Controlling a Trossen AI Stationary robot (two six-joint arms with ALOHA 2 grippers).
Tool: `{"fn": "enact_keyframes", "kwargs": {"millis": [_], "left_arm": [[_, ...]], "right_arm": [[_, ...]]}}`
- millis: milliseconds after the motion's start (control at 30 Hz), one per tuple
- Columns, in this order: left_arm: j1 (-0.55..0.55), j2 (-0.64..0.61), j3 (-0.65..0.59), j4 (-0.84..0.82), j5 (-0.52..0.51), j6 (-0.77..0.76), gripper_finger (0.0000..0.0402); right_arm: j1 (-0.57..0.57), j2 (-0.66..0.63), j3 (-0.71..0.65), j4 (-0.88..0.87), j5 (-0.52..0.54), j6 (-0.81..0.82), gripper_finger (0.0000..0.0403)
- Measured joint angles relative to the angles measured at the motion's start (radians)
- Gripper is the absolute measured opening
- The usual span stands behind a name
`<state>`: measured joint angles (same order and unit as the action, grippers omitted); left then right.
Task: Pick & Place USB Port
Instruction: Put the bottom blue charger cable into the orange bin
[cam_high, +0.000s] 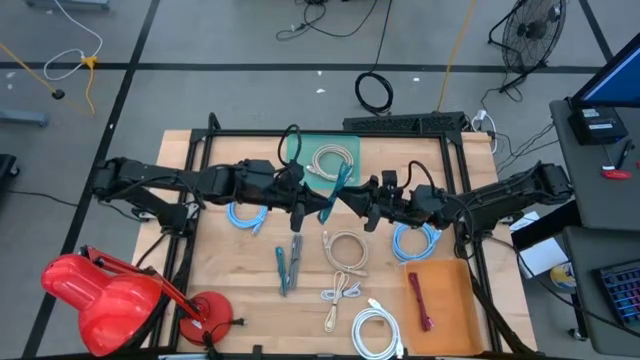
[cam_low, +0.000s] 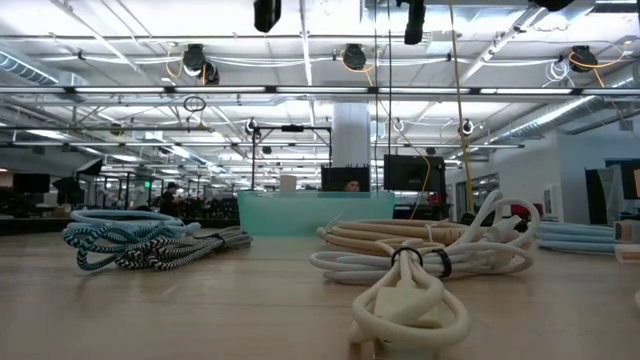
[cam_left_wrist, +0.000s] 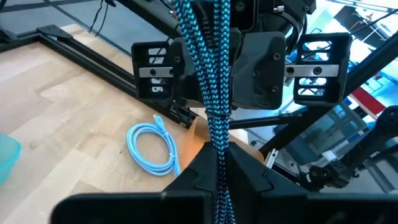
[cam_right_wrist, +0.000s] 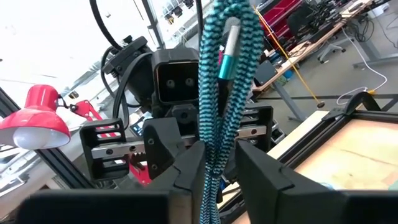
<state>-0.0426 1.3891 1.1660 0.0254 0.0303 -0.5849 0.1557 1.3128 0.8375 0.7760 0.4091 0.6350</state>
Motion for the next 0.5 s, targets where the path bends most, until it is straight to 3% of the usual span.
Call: {"fn": "enact_keyframes", "kwargs": {"millis": [200,500], "left_arm": [[-0.001,0.0,0.0,0.001,0.015,0.004,0.0086],[-0.001,-0.008,0.0,-0.002,0.06,0.003,0.0116]], "right_arm": [[-0.004,0.0,0.0,-0.006,-0.034,0.008,0.0009],[0.004,0.0,0.0,-0.01,-0.048,0.066,0.0005]]}}
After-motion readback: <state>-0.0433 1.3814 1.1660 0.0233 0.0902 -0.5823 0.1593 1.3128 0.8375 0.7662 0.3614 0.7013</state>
